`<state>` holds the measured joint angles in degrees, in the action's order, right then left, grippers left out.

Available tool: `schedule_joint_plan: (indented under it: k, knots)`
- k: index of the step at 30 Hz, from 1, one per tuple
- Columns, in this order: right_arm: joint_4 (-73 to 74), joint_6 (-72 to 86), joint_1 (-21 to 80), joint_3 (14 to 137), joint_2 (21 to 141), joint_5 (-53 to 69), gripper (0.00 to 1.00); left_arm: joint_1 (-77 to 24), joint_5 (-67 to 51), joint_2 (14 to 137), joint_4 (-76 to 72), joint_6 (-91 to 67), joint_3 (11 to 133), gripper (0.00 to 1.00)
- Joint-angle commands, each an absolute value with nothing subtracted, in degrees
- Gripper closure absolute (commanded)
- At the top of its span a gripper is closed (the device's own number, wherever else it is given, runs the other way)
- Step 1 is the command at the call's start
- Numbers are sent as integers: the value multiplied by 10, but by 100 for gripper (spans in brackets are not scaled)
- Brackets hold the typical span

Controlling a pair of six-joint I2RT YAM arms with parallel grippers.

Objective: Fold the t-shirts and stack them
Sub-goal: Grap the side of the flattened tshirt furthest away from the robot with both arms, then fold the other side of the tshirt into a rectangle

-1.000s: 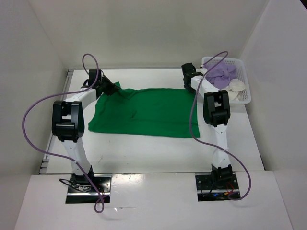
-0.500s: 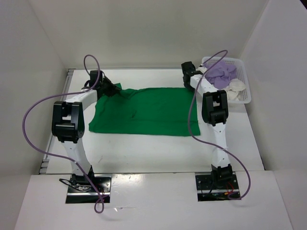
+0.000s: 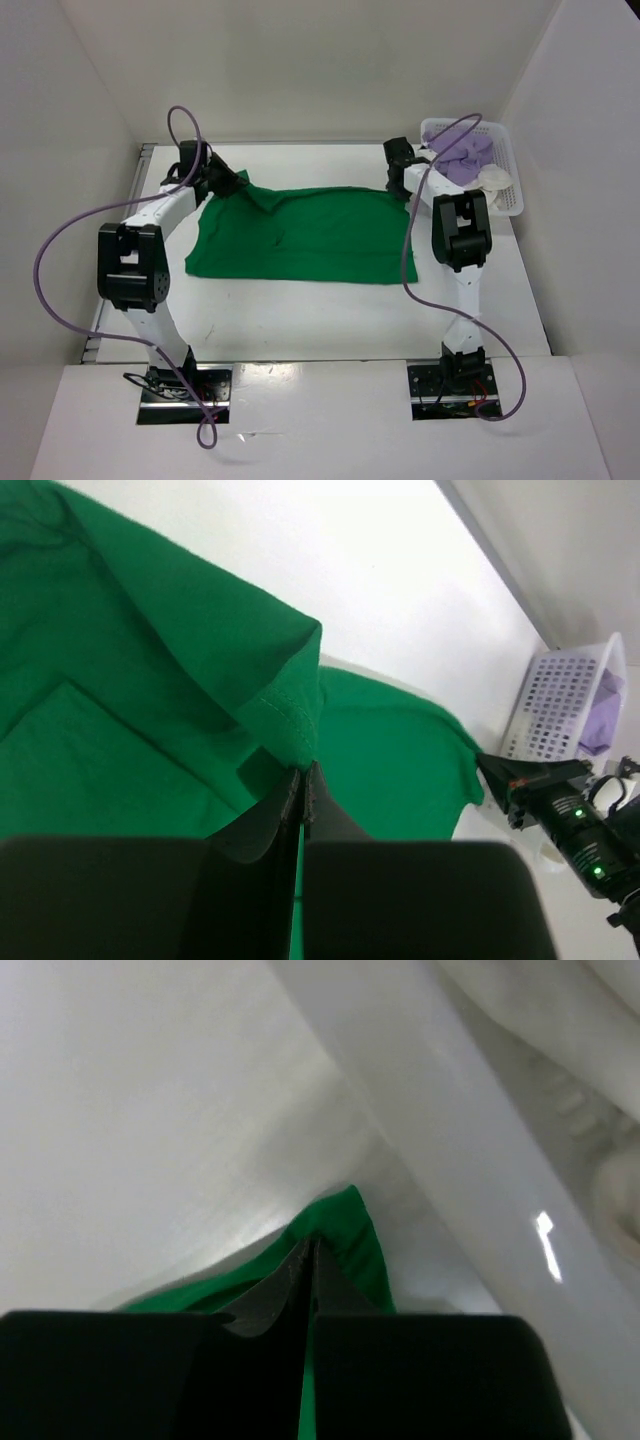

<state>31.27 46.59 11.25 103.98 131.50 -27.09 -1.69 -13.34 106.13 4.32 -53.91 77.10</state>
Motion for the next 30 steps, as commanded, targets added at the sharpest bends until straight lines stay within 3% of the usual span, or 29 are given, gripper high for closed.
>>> schedule_joint_plan:
  k: [1,21,30]
  knots:
    - [273,461,113,978,1223,-265,97,-19,-128,1009,60,-519,760,100]
    - [242,468,118,715,991,-234,98,16,-170,810,119,-535,588,100]
    - [207,461,118,669,990,-234,98,27,-187,770,145,-513,535,100]
